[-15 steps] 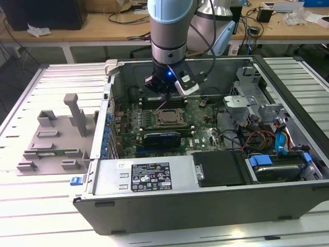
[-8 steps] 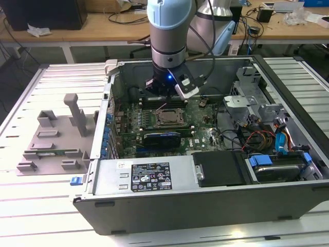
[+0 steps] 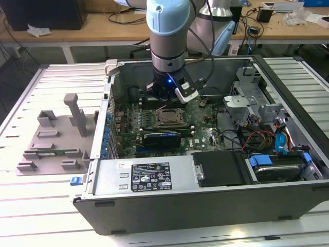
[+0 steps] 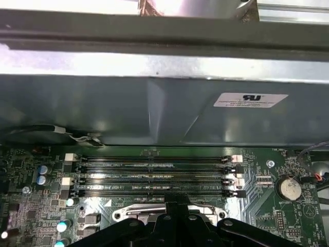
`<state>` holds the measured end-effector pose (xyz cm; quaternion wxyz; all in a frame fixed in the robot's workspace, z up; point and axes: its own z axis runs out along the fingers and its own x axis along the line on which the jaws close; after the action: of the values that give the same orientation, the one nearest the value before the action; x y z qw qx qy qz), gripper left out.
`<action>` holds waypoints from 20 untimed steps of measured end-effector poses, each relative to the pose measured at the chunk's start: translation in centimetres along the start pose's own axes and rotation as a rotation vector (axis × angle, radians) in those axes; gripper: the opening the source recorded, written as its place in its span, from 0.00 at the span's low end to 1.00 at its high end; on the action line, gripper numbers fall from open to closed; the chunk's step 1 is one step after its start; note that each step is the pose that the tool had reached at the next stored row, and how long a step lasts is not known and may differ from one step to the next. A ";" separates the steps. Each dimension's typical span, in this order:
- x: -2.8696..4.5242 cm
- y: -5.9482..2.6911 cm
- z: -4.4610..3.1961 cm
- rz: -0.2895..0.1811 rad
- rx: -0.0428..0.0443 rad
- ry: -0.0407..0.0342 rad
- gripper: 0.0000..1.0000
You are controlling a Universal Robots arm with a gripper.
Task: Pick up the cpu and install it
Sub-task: 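Install the first cpu locking lever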
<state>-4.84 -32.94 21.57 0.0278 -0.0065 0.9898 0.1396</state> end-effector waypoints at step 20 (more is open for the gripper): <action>1.21 0.61 0.93 -0.019 0.0004 -0.0837 0.11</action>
<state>-6.01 -32.10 20.77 0.0706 -0.0102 0.9877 0.1393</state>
